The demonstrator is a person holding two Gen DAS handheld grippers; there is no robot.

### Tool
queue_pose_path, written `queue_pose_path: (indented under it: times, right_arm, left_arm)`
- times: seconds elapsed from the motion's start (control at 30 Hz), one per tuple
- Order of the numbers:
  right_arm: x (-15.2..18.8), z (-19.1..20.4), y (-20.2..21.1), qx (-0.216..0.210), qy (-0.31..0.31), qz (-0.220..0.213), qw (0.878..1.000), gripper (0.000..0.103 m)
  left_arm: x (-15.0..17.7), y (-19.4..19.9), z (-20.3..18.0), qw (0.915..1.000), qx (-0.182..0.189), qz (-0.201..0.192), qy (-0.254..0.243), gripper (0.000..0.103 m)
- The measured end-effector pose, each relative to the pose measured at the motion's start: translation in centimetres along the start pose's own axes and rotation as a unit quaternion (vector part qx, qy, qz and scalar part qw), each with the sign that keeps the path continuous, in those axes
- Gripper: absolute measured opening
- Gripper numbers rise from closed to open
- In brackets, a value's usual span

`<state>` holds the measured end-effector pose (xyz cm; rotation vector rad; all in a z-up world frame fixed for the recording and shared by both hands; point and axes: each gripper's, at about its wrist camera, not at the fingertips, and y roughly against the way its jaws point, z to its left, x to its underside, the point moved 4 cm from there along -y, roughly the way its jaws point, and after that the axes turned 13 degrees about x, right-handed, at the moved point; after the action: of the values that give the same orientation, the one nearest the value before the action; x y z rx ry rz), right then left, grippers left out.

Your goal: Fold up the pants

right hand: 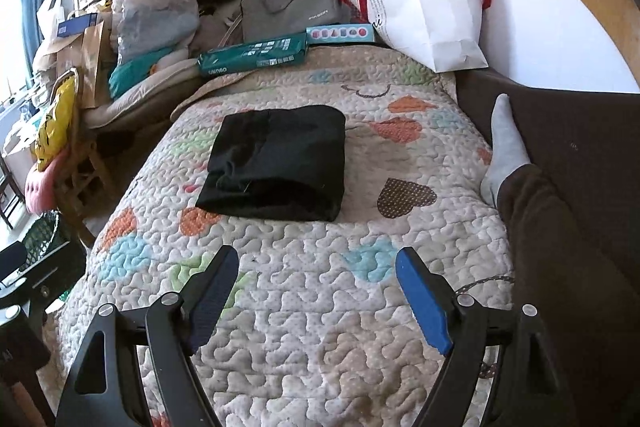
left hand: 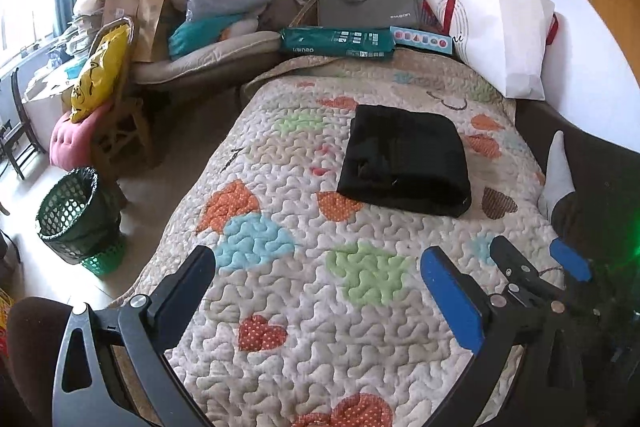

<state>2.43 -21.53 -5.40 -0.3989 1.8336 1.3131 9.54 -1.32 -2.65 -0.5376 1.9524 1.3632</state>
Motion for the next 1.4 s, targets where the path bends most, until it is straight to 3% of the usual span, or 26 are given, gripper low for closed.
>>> queue_pose_path:
  times: [1.07,1.17,1.4]
  right_arm:
    - [0.6,0.5,-1.0,0.012,0.011,0.019,1.0,0.087]
    - [0.7,0.5,-1.0,0.016,0.012,0.019,1.0,0.088]
    - [0.9,0.0,-1.4,0.038,0.01,0.023,0.999,0.089]
  left_arm:
    - [0.7,-0.5,-1.4,0.9994,0.013,0.016,-0.027,0.102]
    - [0.5,-0.7,-1.7,0.9985,0.029,0.02,-0.042,0.102]
    - [-0.7,-2.0,-3.3,0.9879,0.074,0.027,-0.133,0.102]
